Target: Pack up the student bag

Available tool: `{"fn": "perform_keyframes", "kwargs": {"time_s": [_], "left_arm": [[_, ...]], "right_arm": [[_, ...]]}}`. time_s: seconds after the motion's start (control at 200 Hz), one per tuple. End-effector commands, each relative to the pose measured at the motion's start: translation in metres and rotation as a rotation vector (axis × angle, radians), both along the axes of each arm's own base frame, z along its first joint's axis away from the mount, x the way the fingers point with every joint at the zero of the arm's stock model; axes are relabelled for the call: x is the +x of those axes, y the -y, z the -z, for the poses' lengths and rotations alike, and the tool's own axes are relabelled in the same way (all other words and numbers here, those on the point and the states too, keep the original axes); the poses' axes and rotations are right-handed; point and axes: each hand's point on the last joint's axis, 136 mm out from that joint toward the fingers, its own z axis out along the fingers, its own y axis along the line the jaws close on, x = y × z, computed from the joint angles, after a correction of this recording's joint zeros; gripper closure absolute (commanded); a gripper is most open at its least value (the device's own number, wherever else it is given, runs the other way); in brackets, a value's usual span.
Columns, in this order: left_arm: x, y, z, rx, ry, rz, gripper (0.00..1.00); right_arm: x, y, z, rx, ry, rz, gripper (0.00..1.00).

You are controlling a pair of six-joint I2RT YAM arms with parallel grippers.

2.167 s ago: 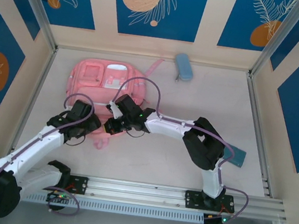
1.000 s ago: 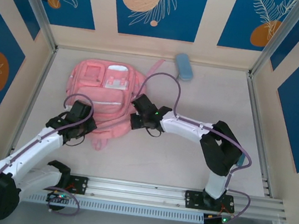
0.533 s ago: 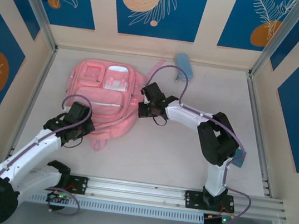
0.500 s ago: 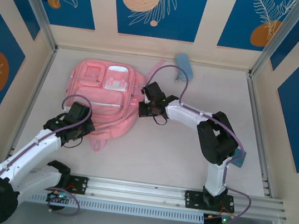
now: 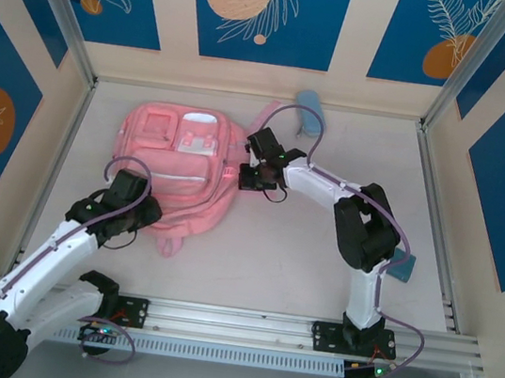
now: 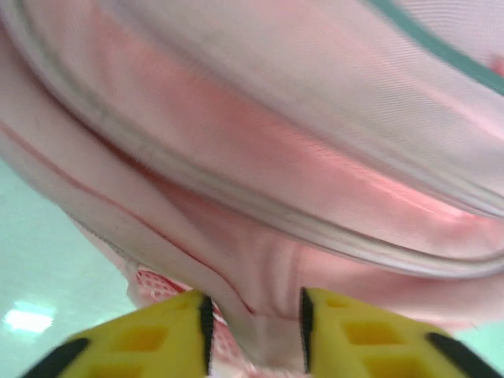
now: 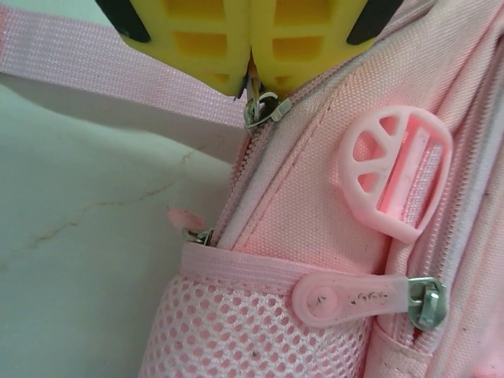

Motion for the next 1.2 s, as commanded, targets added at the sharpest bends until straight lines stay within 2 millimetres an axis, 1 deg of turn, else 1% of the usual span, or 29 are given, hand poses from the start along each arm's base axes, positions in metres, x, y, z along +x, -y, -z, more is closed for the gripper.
{"fn": "perform_keyframes", "kwargs": {"time_s": [0.0,0.055,0.11,0.2,0.27,0.355,0.455,0.485,0.515,0.54,0.595,0.675,0.72,0.775,0.895,0.985,1.07,1.195], "left_arm": [[0.000,0.006,-0.017,-0.006,0.015,0.072,0.48],[0.002,0.009,-0.022,-0.005,0.028,0.098,0.42],[0.003,0.012,-0.028,-0.003,0.039,0.129,0.38],[0.008,0.018,-0.038,0.001,0.064,0.188,0.36],[0.012,0.023,-0.041,0.006,0.072,0.229,0.35],[0.019,0.034,-0.044,0.002,0.074,0.286,0.35],[0.026,0.048,-0.047,0.019,0.072,0.360,0.35],[0.028,0.053,-0.049,0.034,0.073,0.383,0.35],[0.030,0.058,-0.051,0.048,0.077,0.413,0.35],[0.031,0.063,-0.052,0.064,0.077,0.441,0.35],[0.033,0.072,-0.053,0.109,0.074,0.493,0.34],[0.034,0.086,-0.054,0.195,0.070,0.584,0.33],[0.034,0.094,-0.053,0.252,0.060,0.637,0.34],[0.034,0.101,-0.050,0.322,0.036,0.691,0.34],[0.036,0.116,-0.043,0.460,-0.009,0.793,0.33],[0.036,0.128,-0.037,0.539,-0.025,0.864,0.34],[0.037,0.136,-0.029,0.589,-0.046,0.904,0.33],[0.033,0.147,-0.016,0.590,-0.089,0.972,0.33]], "right_arm": [[-0.026,0.012,-0.019,0.033,-0.047,-0.025,1.00],[-0.038,0.017,-0.018,0.034,-0.066,-0.049,1.00],[-0.052,0.023,-0.015,0.034,-0.081,-0.073,1.00],[-0.074,0.033,-0.012,0.037,-0.104,-0.115,1.00],[-0.086,0.042,-0.009,0.025,-0.109,-0.124,1.00],[-0.087,0.059,-0.003,-0.026,-0.100,-0.070,1.00],[-0.079,0.076,-0.002,-0.056,-0.091,0.030,1.00],[-0.075,0.080,-0.003,-0.065,-0.086,0.057,0.98],[-0.072,0.084,-0.006,-0.068,-0.079,0.087,0.95],[-0.069,0.086,-0.008,-0.066,-0.077,0.106,0.89],[-0.066,0.086,-0.015,-0.045,-0.067,0.135,0.75],[-0.062,0.085,-0.027,0.006,-0.045,0.155,0.47],[-0.062,0.085,-0.035,0.037,-0.027,0.164,0.37],[-0.060,0.089,-0.043,0.067,-0.004,0.186,0.28],[-0.059,0.104,-0.059,0.109,0.041,0.245,0.16],[-0.059,0.121,-0.066,0.135,0.067,0.302,0.10],[-0.060,0.133,-0.067,0.172,0.067,0.343,0.05],[-0.062,0.144,-0.064,0.206,0.047,0.378,0.01]]}}
